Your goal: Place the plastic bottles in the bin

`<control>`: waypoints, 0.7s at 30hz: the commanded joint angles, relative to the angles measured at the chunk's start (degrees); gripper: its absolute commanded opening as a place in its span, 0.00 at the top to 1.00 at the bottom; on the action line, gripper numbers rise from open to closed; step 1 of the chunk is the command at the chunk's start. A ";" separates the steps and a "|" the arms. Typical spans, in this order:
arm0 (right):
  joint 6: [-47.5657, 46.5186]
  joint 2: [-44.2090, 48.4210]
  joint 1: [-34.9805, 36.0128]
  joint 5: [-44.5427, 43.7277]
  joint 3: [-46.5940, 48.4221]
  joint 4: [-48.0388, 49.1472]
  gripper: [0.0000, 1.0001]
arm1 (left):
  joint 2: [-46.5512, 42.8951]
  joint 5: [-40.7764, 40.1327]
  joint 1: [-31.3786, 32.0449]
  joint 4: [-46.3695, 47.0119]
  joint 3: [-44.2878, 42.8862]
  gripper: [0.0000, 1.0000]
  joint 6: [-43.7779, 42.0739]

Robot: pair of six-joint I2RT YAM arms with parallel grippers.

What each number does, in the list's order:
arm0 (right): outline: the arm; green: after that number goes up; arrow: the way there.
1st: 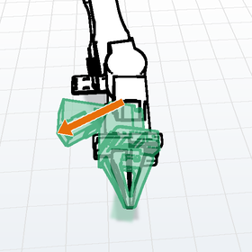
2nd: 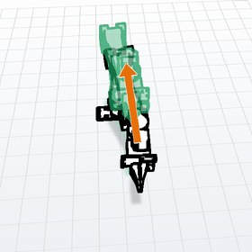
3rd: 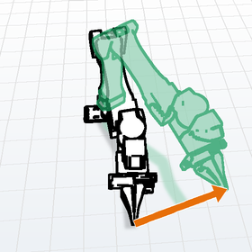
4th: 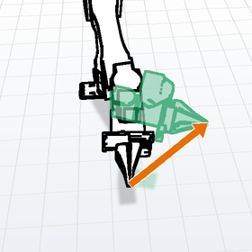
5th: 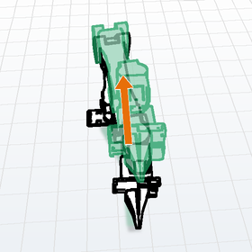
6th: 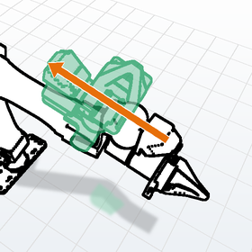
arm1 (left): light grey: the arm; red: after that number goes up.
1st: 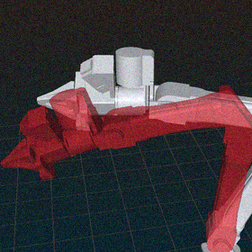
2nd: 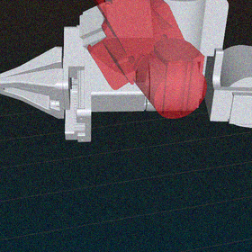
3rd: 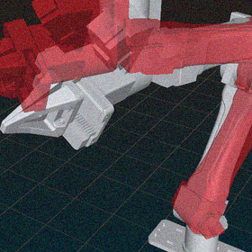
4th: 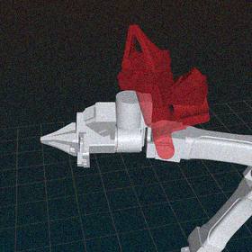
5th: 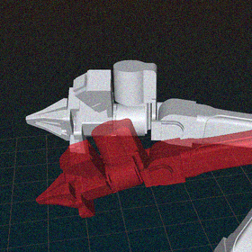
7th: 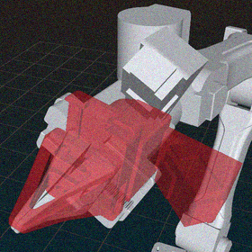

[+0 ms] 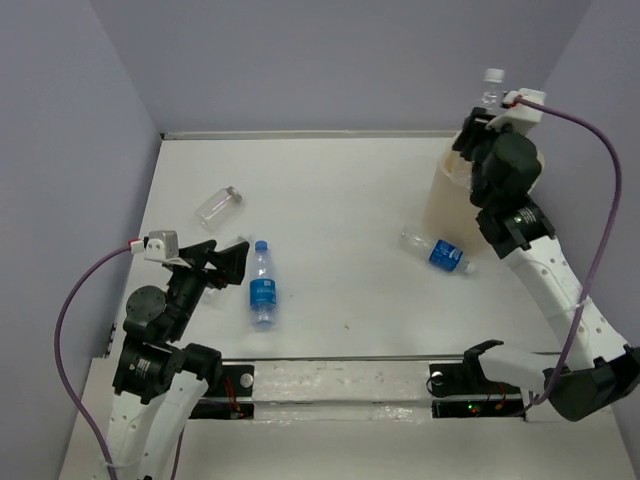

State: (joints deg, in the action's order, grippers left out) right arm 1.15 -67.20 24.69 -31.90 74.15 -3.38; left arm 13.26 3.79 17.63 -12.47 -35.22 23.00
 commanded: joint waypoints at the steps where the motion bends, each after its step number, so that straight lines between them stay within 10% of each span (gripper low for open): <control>1: -5.35 -1.17 -10.23 -4.75 0.38 12.59 0.59 | -1.47 1.22 1.09 3.24 0.24 0.01 -0.24; 11: -3.34 -7.24 -22.58 3.07 -2.60 19.72 0.51 | -3.15 1.04 2.85 3.15 0.15 0.01 -0.42; 16: -5.63 -7.34 -22.58 5.70 -3.13 20.61 0.04 | -3.41 0.95 3.20 3.24 0.15 0.01 -0.33; 21: -3.26 -3.47 -22.58 13.16 -2.35 16.49 0.00 | -3.41 0.87 3.20 3.15 0.24 0.01 -0.24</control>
State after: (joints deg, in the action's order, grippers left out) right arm -3.33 -75.57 2.24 -25.47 70.00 11.00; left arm 10.31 4.05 20.58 -12.19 -35.22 23.00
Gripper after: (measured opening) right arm 0.993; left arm 0.989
